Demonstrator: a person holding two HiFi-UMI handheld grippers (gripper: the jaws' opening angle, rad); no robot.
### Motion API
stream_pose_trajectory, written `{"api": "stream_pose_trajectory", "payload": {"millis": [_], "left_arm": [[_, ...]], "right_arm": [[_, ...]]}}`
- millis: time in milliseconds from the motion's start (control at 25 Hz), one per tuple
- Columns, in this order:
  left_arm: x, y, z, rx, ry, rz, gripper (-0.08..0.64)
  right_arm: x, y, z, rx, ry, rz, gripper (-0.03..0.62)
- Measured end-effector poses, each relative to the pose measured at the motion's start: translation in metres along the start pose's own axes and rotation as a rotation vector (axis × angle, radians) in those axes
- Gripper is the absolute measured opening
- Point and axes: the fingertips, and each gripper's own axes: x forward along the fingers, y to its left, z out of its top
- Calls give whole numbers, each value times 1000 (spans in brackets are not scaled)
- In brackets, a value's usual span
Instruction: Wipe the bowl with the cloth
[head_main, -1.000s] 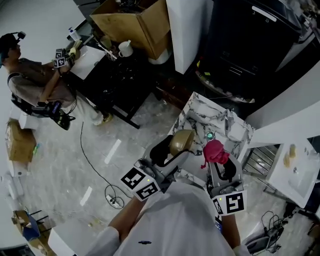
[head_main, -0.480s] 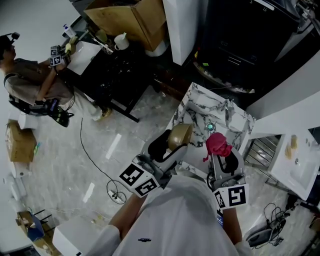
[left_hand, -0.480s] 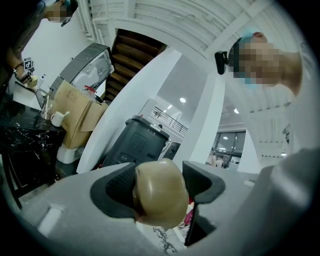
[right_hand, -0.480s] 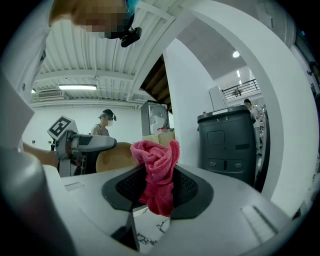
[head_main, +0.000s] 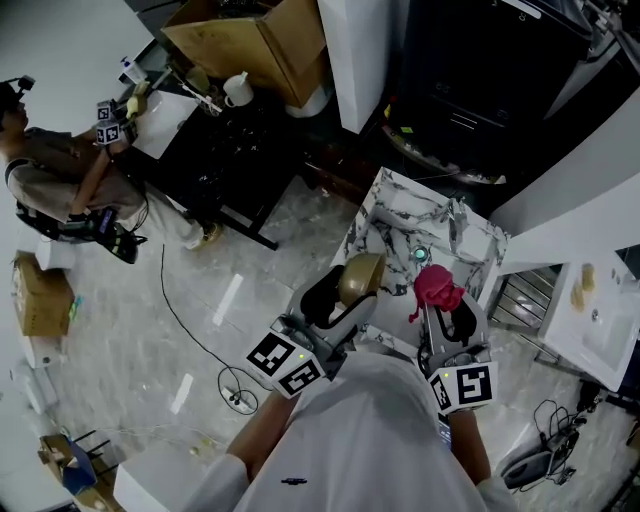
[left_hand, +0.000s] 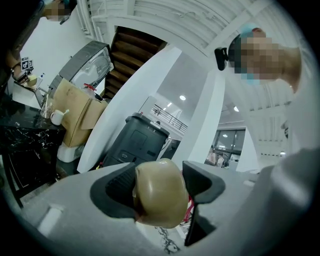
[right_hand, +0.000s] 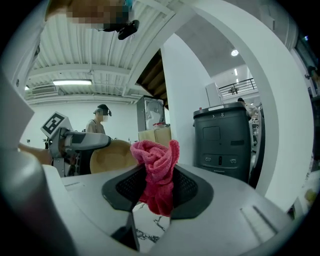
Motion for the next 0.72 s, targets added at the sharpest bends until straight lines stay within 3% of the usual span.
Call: {"api": "stream_pose_trajectory", "payload": {"millis": [400,720], "left_arm": [[5,1,-10,92,44,32,304],[9,2,-14,99,52,27,304]], "right_arm": [[2,-5,-6,1,10,-41,144],[2,-8,-15,16,22,-62,144]]}}
